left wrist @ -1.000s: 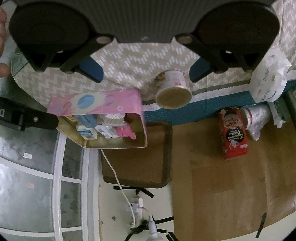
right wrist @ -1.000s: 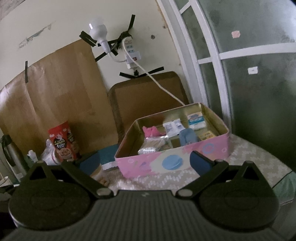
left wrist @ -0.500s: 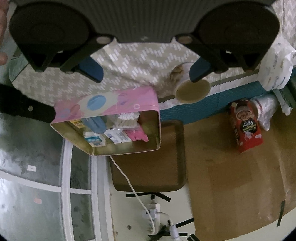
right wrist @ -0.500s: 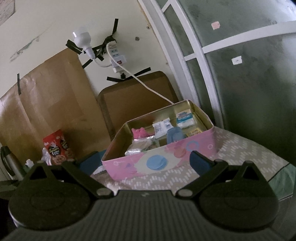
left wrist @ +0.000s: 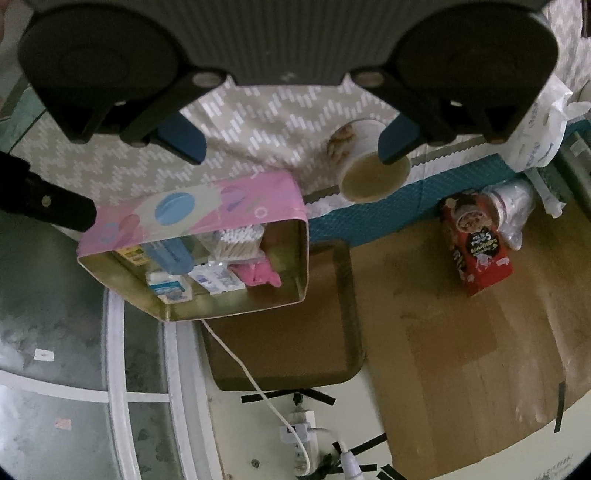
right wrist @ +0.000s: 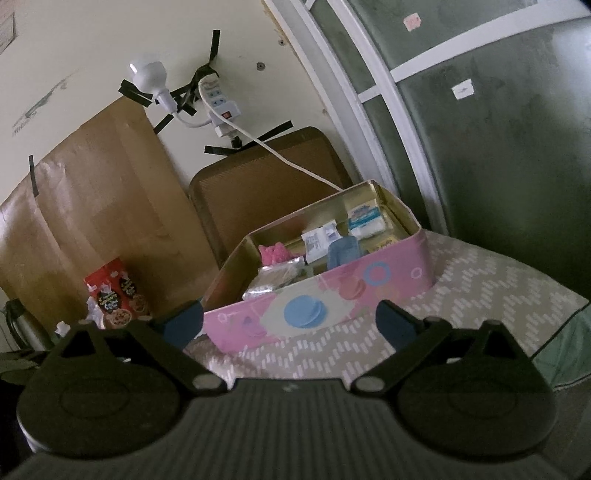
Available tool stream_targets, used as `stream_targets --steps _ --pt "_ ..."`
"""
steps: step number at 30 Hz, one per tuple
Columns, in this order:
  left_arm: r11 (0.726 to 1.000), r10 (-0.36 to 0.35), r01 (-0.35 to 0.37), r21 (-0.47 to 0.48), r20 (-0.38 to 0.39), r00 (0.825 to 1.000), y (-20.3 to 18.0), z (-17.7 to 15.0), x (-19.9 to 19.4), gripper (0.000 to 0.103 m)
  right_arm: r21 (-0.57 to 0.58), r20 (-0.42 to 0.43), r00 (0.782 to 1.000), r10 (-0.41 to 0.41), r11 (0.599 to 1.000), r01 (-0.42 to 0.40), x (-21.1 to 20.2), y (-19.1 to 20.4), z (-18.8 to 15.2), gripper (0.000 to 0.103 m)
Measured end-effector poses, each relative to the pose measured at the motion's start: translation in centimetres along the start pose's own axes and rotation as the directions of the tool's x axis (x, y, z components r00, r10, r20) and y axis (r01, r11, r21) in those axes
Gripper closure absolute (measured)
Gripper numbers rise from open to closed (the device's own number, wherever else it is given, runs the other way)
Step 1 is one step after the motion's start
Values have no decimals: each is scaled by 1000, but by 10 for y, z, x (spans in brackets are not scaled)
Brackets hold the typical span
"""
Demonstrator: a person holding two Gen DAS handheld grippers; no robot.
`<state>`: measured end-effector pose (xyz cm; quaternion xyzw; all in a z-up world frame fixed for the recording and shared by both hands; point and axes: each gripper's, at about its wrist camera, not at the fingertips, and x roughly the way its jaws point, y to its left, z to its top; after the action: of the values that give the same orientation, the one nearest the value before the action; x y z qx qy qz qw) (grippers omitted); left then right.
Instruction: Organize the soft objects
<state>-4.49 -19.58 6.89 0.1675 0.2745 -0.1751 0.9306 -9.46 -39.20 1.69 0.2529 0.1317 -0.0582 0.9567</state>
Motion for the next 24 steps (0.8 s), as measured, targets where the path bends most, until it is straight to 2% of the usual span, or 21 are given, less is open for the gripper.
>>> stream_targets --steps 11,18,24 --pt "1000 -3 2 -23 -10 1000 7 -3 0 0 -33 8 1000 5 999 -5 -1 6 -1 2" --pt "999 -13 13 -35 -7 1000 13 -8 -3 0 -92 37 999 17 996 -13 -6 22 -2 2" --pt "998 -14 13 -55 -21 1000 20 -15 -2 0 -125 24 999 23 992 -20 -2 30 -3 2"
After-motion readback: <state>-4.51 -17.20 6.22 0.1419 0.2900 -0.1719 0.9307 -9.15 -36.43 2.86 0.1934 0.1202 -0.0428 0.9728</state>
